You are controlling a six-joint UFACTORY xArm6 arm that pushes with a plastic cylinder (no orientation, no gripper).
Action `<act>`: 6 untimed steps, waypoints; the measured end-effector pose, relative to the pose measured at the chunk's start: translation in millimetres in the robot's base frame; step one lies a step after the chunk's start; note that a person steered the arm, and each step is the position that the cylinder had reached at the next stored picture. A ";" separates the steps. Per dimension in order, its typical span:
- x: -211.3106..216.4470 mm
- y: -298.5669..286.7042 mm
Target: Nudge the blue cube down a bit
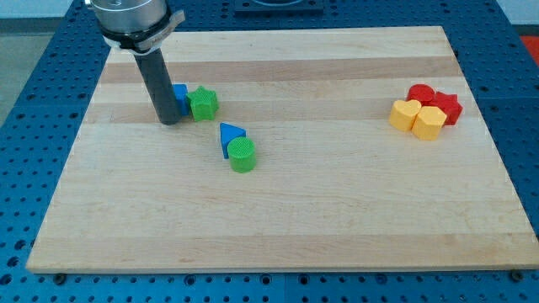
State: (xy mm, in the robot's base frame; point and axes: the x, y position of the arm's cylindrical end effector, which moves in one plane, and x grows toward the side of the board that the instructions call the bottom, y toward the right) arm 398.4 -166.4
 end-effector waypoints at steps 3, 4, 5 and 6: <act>44.8 -49.8; 13.6 -118.9; -27.5 -137.5; -60.2 -99.8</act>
State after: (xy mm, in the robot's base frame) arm 338.2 -266.2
